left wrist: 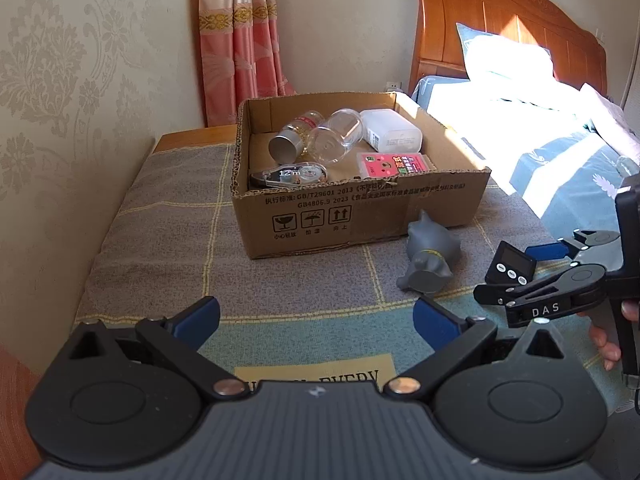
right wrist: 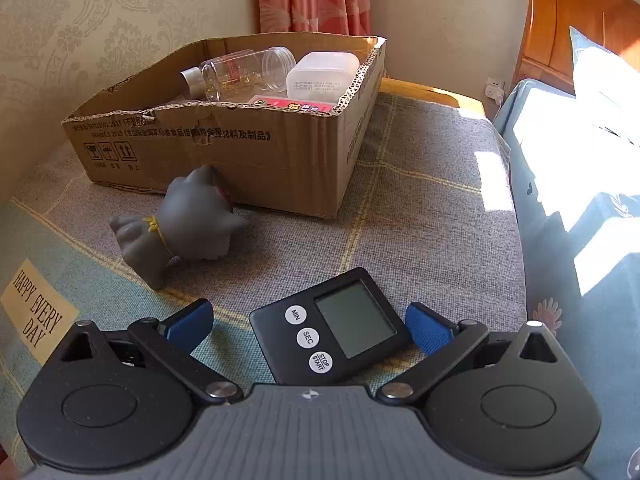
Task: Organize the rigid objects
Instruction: 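Move both open tools back toward the grey cat toy and black timer, then close the left tool on the grey cat toy while the right tool approaches the black timer, then lift the cat toy with the left tool while the right tool grasps the black timer, then carry the cat toy and timer into the box and open both tools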
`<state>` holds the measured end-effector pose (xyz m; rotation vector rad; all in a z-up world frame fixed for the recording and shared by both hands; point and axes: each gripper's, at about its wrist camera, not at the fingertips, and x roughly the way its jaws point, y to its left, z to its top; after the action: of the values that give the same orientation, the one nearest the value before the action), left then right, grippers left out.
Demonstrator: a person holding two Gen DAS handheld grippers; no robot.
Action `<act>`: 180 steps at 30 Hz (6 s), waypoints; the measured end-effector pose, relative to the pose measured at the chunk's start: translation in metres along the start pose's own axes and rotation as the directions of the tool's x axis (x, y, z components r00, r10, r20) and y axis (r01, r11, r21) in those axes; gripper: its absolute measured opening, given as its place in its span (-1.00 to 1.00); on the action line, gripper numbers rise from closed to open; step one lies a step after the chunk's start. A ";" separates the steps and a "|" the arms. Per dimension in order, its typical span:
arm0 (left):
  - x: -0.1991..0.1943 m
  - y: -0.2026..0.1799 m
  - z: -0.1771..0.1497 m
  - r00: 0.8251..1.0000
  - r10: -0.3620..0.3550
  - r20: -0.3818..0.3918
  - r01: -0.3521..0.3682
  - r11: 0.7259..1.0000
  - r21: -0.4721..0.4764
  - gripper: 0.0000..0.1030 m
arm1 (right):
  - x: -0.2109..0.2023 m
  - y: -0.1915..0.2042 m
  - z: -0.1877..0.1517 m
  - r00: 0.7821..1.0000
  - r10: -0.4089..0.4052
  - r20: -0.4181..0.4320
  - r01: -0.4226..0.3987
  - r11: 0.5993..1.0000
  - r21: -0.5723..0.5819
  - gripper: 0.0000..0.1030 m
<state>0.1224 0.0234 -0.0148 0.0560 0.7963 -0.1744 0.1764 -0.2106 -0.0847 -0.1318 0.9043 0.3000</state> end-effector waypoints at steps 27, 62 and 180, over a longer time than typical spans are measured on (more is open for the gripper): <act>0.091 -0.053 0.012 0.996 0.010 -0.084 0.001 0.992 0.125 0.99 | -0.017 0.018 -0.025 1.000 -0.001 0.030 0.003 0.998 -0.060 1.00; 0.086 -0.079 0.019 0.998 -0.038 -0.052 0.041 0.998 0.052 0.98 | -0.025 0.009 -0.040 0.997 0.007 0.078 -0.001 0.998 -0.069 1.00; 0.081 0.011 0.101 0.982 0.088 0.167 -0.095 0.995 0.034 0.96 | -0.062 0.026 0.098 0.975 0.046 0.218 0.001 0.978 -0.210 0.43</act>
<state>0.2511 0.0119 -0.0022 0.1158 0.6227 -0.1069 0.2060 -0.1746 0.0244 -0.2770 0.6513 0.4229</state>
